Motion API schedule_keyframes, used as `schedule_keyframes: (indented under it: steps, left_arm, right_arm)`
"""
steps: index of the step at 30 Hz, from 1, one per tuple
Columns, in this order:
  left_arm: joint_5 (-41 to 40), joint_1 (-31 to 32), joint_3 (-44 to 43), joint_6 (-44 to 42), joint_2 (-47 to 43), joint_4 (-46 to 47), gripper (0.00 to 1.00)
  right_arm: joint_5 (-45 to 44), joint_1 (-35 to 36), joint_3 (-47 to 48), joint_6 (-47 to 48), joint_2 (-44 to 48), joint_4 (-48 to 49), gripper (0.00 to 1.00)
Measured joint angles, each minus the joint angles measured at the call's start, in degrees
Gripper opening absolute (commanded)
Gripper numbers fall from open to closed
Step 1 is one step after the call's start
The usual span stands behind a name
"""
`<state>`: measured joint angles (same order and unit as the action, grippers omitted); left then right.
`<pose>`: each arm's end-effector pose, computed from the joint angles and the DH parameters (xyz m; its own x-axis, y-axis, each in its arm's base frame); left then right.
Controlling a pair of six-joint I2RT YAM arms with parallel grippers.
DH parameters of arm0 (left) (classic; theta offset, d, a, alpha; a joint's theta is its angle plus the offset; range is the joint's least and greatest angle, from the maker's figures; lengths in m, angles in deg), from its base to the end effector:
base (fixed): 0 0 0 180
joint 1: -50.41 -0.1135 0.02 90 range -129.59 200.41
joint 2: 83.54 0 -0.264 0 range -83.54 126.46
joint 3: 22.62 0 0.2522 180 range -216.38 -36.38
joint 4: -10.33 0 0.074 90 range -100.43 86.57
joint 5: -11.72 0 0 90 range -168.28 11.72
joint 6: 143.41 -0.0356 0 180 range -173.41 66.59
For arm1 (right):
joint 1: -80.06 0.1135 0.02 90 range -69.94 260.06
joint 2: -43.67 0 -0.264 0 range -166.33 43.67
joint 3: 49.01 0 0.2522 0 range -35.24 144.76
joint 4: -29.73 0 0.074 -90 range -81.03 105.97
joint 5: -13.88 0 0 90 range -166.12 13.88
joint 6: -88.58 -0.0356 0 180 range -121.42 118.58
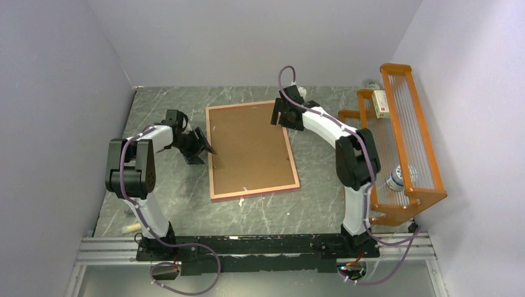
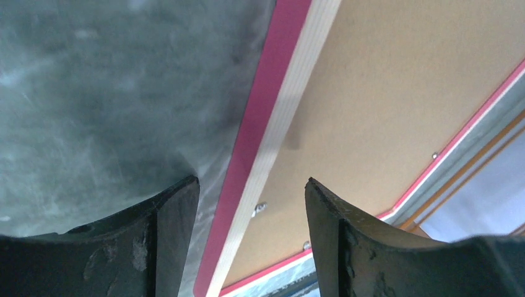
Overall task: Put the photo into the frame
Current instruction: Install the photo frame at the center of the board.
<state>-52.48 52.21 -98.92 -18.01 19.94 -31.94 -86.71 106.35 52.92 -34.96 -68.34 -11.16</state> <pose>0.3425 -0.0263 0.1557 -0.8677 -0.4945 -0.0501 -0.3946 0.7466 -0.5355 0.3937 0.1872 0.2295 -0.7637 0.2285 -0.6038 0.1084 0.9674 0.2289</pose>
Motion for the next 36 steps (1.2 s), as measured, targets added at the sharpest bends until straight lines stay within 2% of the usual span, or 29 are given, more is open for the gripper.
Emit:
schedule_keyframes:
  steps: [4, 8, 12, 15, 28, 36]
  left_arm:
    - [-1.81, 0.0, -2.67, -0.48, 2.14, 0.04, 0.66]
    - [-1.55, 0.0, -3.98, -1.53, 3.3, 0.63, 0.65]
    - [-0.7, -0.02, -4.13, -2.71, 3.72, 1.49, 0.64]
    - [-0.48, -0.02, -4.13, -3.28, 3.74, 1.64, 0.64]
    - [0.9, -0.02, -3.15, -3.04, 3.74, 4.35, 0.63]
    - [0.9, -0.02, -3.15, -3.26, 3.74, 4.28, 0.63]
  right_arm:
    - [-2.19, -1.2, 9.68, 1.14, -9.99, -1.51, 0.82]
    - [-4.31, -1.33, 19.41, 0.96, -18.49, -3.82, 0.74]
    - [-6.82, -1.25, 23.78, -0.31, -21.81, -6.16, 0.67]
    - [-8.28, -1.18, 24.9, -0.57, -22.4, -7.43, 0.64]
    - [-5.46, -1.27, 25.38, 1.46, -23.96, -7.74, 0.64]
    - [-5.2, -1.27, 25.33, 1.97, -23.96, -7.32, 0.46]
